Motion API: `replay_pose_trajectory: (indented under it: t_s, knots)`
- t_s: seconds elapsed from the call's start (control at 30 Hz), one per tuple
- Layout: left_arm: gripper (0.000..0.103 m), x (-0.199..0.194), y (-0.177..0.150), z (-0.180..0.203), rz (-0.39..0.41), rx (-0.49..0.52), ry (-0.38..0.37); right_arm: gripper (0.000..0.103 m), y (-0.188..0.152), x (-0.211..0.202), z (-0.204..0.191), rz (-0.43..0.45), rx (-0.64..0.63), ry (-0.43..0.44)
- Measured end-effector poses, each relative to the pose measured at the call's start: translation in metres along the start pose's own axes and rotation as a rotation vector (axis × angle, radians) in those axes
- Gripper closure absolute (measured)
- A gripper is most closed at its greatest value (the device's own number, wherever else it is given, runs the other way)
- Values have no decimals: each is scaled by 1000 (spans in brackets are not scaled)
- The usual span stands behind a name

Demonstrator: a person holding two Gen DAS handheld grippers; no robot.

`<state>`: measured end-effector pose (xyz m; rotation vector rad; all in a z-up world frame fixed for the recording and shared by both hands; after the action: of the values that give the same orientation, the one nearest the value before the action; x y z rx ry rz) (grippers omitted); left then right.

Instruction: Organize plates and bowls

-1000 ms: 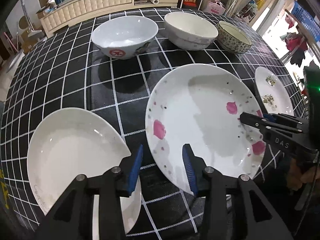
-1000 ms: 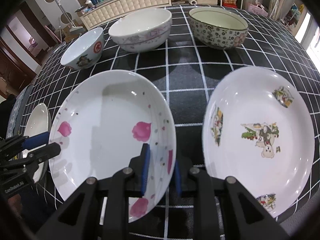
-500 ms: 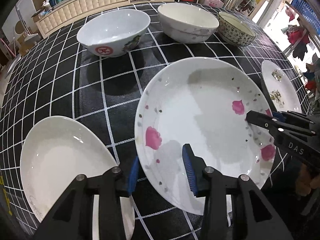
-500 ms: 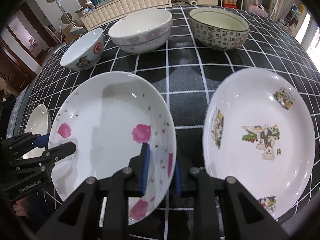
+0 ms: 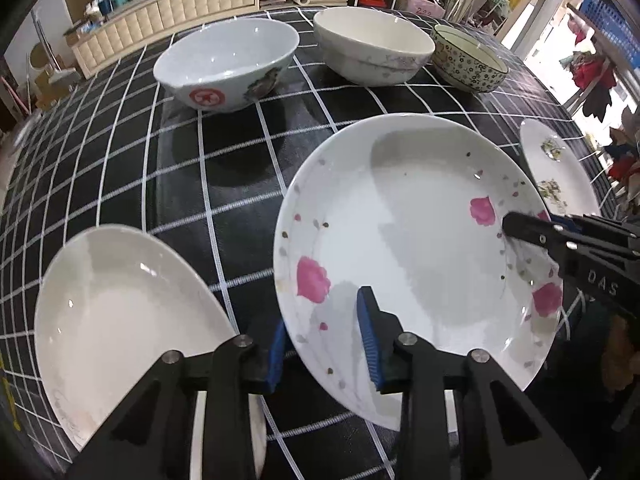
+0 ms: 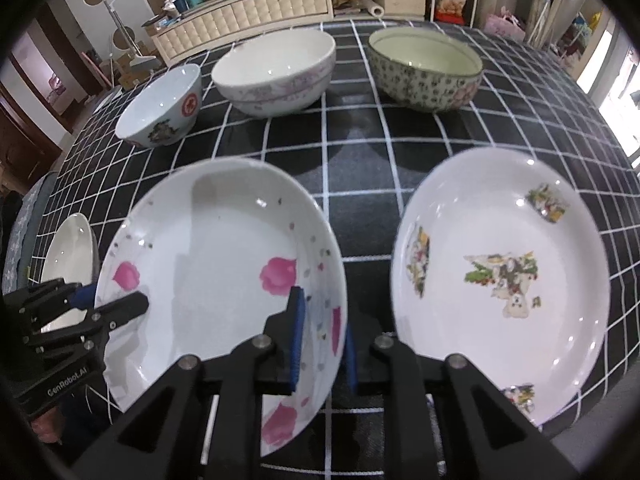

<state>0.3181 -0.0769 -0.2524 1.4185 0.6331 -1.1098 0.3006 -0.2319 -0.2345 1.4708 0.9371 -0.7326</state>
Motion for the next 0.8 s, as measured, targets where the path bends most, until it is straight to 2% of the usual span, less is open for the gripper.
replay_pose_trajectory:
  t_s: [0.2, 0.43, 0.8]
  knots:
    - [73, -21, -2, -8, 36, -32, 13, 84, 7, -14, -12, 18, -2, 18]
    - [73, -57, -2, -29, 97, -66, 37, 84, 16, -32, -47, 63, -48, 43]
    - [73, -94, -34, -88, 129, -174, 106, 84, 11, -21, -109, 43, -137, 119]
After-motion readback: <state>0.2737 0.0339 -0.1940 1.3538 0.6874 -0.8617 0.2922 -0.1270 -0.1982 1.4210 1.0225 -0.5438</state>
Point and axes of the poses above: each gripper's, at about its wrist camera, not at the fingertips, and x roughly the way its jaws point, z to its right, y to its top, the point moved 4 cm from there along x, roughly the way its jaws point, and after that the axes turned 6 degrees about z, right-handed, at the moved point
